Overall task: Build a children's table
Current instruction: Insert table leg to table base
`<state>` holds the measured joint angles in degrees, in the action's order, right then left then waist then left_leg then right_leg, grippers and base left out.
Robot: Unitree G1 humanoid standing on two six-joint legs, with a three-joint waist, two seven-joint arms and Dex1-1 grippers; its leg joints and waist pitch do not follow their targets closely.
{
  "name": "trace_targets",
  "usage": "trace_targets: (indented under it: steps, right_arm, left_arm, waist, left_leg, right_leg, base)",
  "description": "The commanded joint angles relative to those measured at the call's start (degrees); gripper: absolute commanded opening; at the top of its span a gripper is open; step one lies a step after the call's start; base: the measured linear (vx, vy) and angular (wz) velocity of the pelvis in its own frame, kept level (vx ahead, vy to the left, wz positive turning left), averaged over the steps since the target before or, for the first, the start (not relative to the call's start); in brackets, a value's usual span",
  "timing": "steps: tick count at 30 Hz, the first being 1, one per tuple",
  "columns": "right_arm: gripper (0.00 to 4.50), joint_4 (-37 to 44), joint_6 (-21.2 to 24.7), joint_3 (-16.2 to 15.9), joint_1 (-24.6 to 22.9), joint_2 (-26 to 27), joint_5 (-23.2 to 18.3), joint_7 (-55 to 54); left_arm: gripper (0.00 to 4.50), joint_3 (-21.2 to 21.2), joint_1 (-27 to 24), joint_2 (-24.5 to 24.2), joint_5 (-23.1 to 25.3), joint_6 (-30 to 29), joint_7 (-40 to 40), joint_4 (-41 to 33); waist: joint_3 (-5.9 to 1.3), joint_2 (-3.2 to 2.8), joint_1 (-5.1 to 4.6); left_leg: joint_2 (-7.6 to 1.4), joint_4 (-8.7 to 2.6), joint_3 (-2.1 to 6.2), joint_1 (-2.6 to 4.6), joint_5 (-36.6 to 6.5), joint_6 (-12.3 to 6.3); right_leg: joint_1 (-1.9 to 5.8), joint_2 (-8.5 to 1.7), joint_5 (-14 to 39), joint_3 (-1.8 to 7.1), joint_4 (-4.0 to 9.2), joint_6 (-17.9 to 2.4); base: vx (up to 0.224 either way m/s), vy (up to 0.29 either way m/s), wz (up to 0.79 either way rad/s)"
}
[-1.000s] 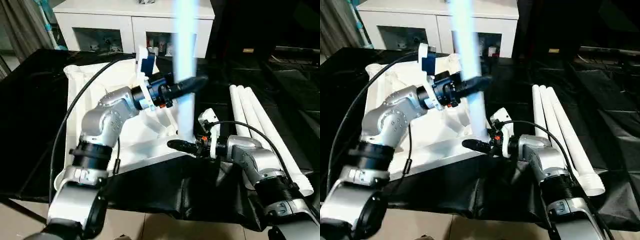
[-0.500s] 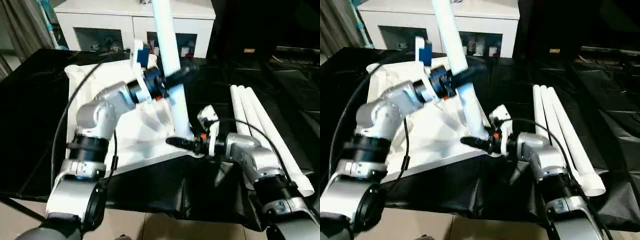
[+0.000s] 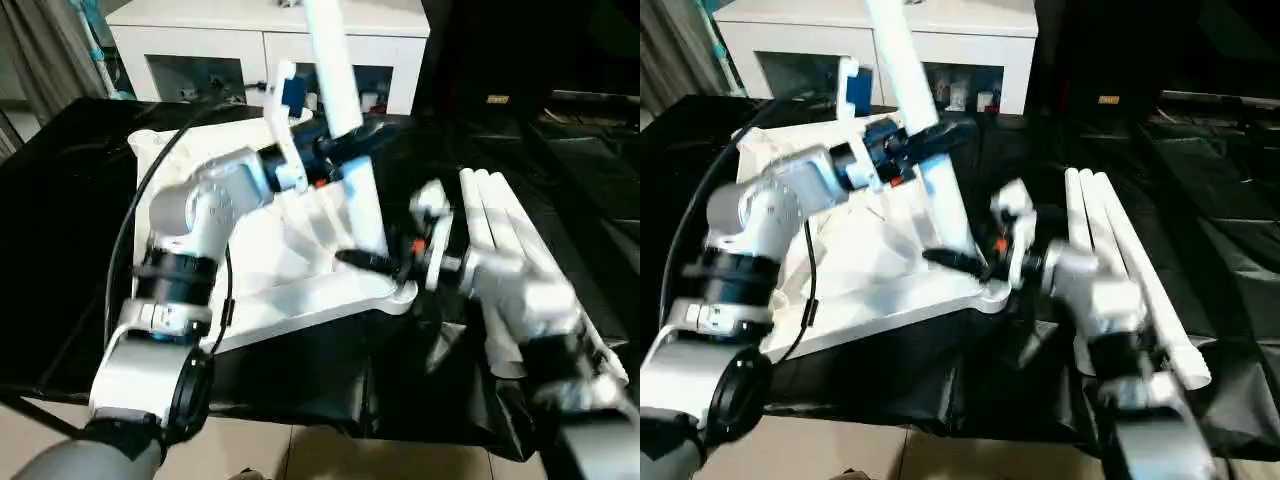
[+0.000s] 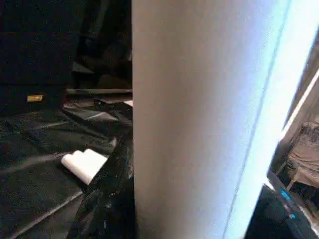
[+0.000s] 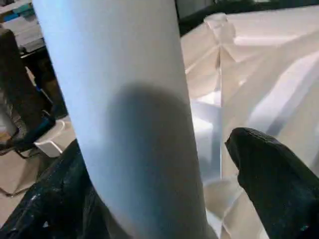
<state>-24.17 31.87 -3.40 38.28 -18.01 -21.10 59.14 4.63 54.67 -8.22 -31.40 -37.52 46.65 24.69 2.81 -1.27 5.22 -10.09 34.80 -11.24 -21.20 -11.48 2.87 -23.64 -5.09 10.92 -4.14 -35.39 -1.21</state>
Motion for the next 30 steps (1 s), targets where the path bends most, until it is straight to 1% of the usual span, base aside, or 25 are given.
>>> trace_targets:
  steps: [1,2,4,5,7,8,9,11,12,13,14,16,17,18,20,21,22,23,24,25,26,27,28,29,30]
  right_arm:
    - [4.06,1.94,1.2,0.18,0.86,-0.62,-1.02,0.86]
    - [4.06,1.97,1.35,-0.2,1.11,-0.8,-0.75,0.86]
    - [4.06,2.11,1.41,-0.83,1.51,-1.02,-0.22,0.7]
    - [4.06,2.37,1.55,-0.92,1.65,-0.81,-0.09,0.05]
    - [4.06,2.74,1.64,-1.09,1.81,-0.4,0.48,-1.49]
    - [4.06,3.2,2.08,-1.18,1.86,0.1,1.18,-3.36]
    - [4.06,3.64,3.19,-1.44,1.81,1.06,2.82,-7.26]
    - [4.06,3.98,4.51,-1.56,1.52,2.37,4.16,-11.35]
    - [3.88,4.04,5.23,-1.41,1.47,2.91,4.54,-12.95]
    - [3.78,3.61,5.91,-0.26,1.57,4.33,4.54,-16.01]
    - [3.71,3.3,6.31,0.57,1.66,5.28,4.48,-18.0]
    - [3.68,3.2,6.56,0.87,1.64,5.86,4.42,-19.08]
    - [3.42,3.6,6.51,0.1,0.93,6.9,4.79,-20.01]
    - [3.32,3.6,6.47,0.05,0.92,6.92,4.82,-20.04]
    - [3.23,3.62,5.99,-0.35,0.8,7.06,5.17,-20.31]
    - [3.13,3.64,5.83,-0.47,0.76,7.1,5.25,-20.39]
    - [3.13,3.63,5.5,-0.37,0.79,7.34,5.15,-20.59]
    - [2.91,3.87,5.2,-0.33,0.8,7.56,5.04,-20.61]
    - [2.91,4.17,5.34,-0.21,0.87,7.78,4.86,-20.7]
    - [2.91,4.28,5.23,-0.24,0.98,7.88,4.72,-20.42]
    - [2.84,4.28,5.23,-0.24,0.98,7.88,4.72,-20.42]
    - [2.63,4.34,5.17,-0.3,1.04,7.91,4.67,-20.2]
    - [2.53,4.49,5.31,-0.33,1.08,7.98,4.59,-20.15]
    - [2.47,4.54,5.35,-0.34,1.08,7.99,4.57,-20.14]
    - [2.42,4.74,5.54,-0.44,1.2,7.96,4.09,-19.6]
  left_arm:
    - [1.75,0.09,0.56,-0.03,0.36,-0.95,-1.16,0.5]
    - [1.75,0.0,0.6,0.04,0.47,-0.84,-1.04,0.48]
    - [1.75,0.08,0.76,0.18,0.41,-1.07,-1.24,0.42]
    - [1.75,0.27,0.68,0.2,0.17,-1.38,-1.4,0.17]
    - [1.75,0.27,0.52,0.14,0.18,-1.53,-1.54,-0.08]
    - [1.75,-0.03,0.39,0.1,0.67,-1.14,-1.81,-0.15]
    - [1.75,-0.12,0.37,0.3,1.07,-0.96,-2.67,0.0]
    - [1.75,-0.6,0.5,0.34,2.59,0.46,-4.15,0.31]
    - [1.75,-0.72,0.62,0.4,3.18,1.05,-4.92,0.5]
    - [1.75,-0.51,0.89,0.58,3.85,1.84,-6.43,0.77]
    - [1.75,-0.32,1.08,0.72,4.18,2.26,-7.42,0.94]
    - [1.75,-0.08,1.32,0.88,4.46,2.6,-8.48,1.22]
    - [1.75,0.77,1.79,1.45,4.77,3.23,-11.0,1.57]
    - [1.75,0.76,1.79,1.44,4.79,3.24,-11.01,1.57]
    - [1.75,0.66,1.79,1.39,5.02,3.24,-11.2,1.47]
    - [1.75,0.67,1.77,1.42,5.07,3.21,-11.35,1.42]
    - [1.75,0.87,1.71,1.43,4.86,2.93,-11.47,1.24]
    - [1.75,1.02,1.62,1.42,4.69,2.69,-11.51,1.02]
    - [1.75,1.18,1.5,1.38,4.69,2.66,-11.77,0.74]
    - [1.75,1.2,1.34,1.24,4.64,2.5,-11.67,0.4]
    - [1.75,1.2,1.34,1.24,4.64,2.5,-11.67,0.4]
    - [1.75,1.19,1.23,1.15,4.65,2.43,-11.58,0.18]
    - [1.75,1.18,1.09,1.11,4.83,2.56,-11.75,-0.09]
    - [1.75,1.18,1.06,1.1,4.88,2.6,-11.8,-0.16]
    - [1.75,1.04,0.88,0.98,5.05,2.9,-11.85,-0.51]
  waist:
    - [-4.36,0.6,0.36]
    - [-4.42,0.73,0.32]
    - [-4.47,0.67,0.33]
    - [-4.41,0.46,0.28]
    - [-4.5,0.37,0.28]
    - [-4.44,0.16,0.29]
    - [-4.43,0.3,0.08]
    - [-4.47,0.43,-0.08]
    - [-4.38,0.33,-0.11]
    - [-4.41,0.43,-0.1]
    - [-4.4,0.26,-0.15]
    - [-4.43,0.31,-0.13]
    - [-4.45,0.85,-0.15]
    - [-4.45,0.59,-0.04]
    - [-4.44,0.53,0.01]
    - [-4.42,0.72,0.0]
    - [-4.42,0.78,0.1]
    - [-4.39,0.7,0.06]
    - [-4.39,1.08,0.02]
    - [-4.36,0.86,0.1]
    - [-4.37,0.84,0.11]
    - [-4.35,0.81,0.1]
    - [-4.35,0.81,0.09]
    - [-4.3,1.22,0.13]
    - [-4.33,1.05,0.17]
  left_leg:
    - [-2.6,-2.88,1.21,0.21,-0.06,-8.17]
    - [-2.66,-2.87,1.2,0.27,0.13,-8.26]
    - [-2.69,-2.82,1.26,0.22,0.58,-8.34]
    - [-2.7,-2.82,1.26,0.23,0.45,-8.21]
    - [-2.73,-2.79,1.31,0.29,0.63,-8.03]
    - [-2.71,-2.8,1.37,0.24,0.71,-7.88]
    - [-2.65,-2.88,1.4,0.25,0.65,-7.49]
    - [-2.6,-2.93,1.4,0.31,0.55,-7.05]
    - [-2.62,-3.01,1.41,0.37,0.38,-6.67]
    - [-2.6,-3.04,1.39,0.4,0.1,-6.49]
    - [-2.62,-3.08,1.41,0.41,-0.13,-6.02]
    - [-2.66,-3.15,1.41,0.45,-0.27,-5.54]
    - [-2.59,-3.16,1.36,0.4,-0.06,-5.58]
    - [-2.56,-3.12,1.37,0.4,0.2,-5.66]
    - [-2.51,-3.07,1.33,0.37,0.41,-5.99]
    - [-2.52,-3.1,1.33,0.32,0.41,-6.09]
    - [-2.54,-3.1,1.33,0.33,0.52,-6.17]
    - [-2.52,-3.08,1.32,0.3,0.46,-6.23]
    - [-2.52,-3.11,1.29,0.29,0.43,-6.29]
    - [-2.54,-3.13,1.33,0.32,0.33,-6.3]
    - [-2.54,-3.09,1.3,0.34,0.33,-6.32]
    - [-2.54,-3.11,1.32,0.35,0.37,-6.24]
    - [-2.56,-3.11,1.32,0.38,0.45,-6.24]
    - [-2.53,-3.13,1.3,0.28,0.56,-6.35]
    - [-2.52,-3.07,1.31,0.28,0.74,-6.43]
  right_leg:
    - [4.23,-3.25,-2.78,2.43,2.64,-16.87]
    - [4.2,-3.26,-2.94,2.43,2.61,-16.88]
    - [4.17,-3.33,-3.17,2.4,2.51,-17.12]
    - [4.07,-3.3,-2.94,2.39,2.59,-17.23]
    - [4.07,-3.33,-3.41,2.4,2.49,-17.39]
    - [4.03,-3.34,-3.39,2.4,2.52,-17.31]
    - [4.07,-3.34,-3.54,2.45,2.56,-17.17]
    - [4.11,-3.33,-3.24,2.46,2.59,-16.87]
    - [4.04,-3.35,-2.8,2.53,2.7,-16.7]
    - [4.09,-3.39,-2.51,2.53,2.74,-16.66]
    - [4.03,-3.41,-2.2,2.61,2.71,-16.49]
    - [4.08,-3.4,-2.49,2.62,2.66,-16.34]
    - [4.17,-3.35,-3.24,2.62,2.6,-16.33]
    - [4.16,-3.4,-3.76,2.63,2.49,-16.41]
    - [4.1,-3.39,-4.07,2.63,2.47,-16.33]
    - [4.16,-3.42,-4.01,2.63,2.53,-16.27]
    - [4.18,-3.51,-3.88,2.66,2.45,-16.23]
    - [4.15,-3.52,-3.6,2.66,2.51,-16.13]
    - [4.2,-3.49,-3.54,2.66,2.52,-16.06]
    - [4.16,-3.55,-3.03,2.65,2.52,-15.99]
    - [4.12,-3.55,-2.95,2.67,2.52,-15.95]
    - [4.12,-3.54,-2.83,2.67,2.53,-15.88]
    - [4.08,-3.52,-2.96,2.68,2.52,-15.89]
    - [4.17,-3.55,-3.06,2.7,2.44,-15.88]
    - [4.15,-3.6,-3.05,2.69,2.45,-15.78]
  base:
    - [0.0,0.0,0.0]
    - [0.0,0.0,0.0]
    - [0.0,0.0,0.0]
    - [0.0,0.0,0.0]
    - [0.0,0.0,0.0]
    - [0.0,0.0,0.0]
    - [0.0,0.0,0.0]
    - [0.0,0.0,0.0]
    - [0.0,0.0,0.0]
    - [0.0,0.0,0.0]
    - [0.0,0.0,0.0]
    - [0.0,0.0,0.0]
    - [0.0,0.0,0.0]
    - [0.0,0.0,0.0]
    - [0.0,0.0,0.0]
    - [0.0,0.0,0.0]
    - [0.0,0.0,0.0]
    - [0.0,0.0,0.0]
    - [0.0,0.0,0.0]
    - [0.0,0.0,0.0]
    - [0.0,0.0,0.0]
    - [0.0,0.0,0.0]
    - [0.0,0.0,0.0]
    - [0.0,0.0,0.0]
    - [0.0,0.0,0.0]
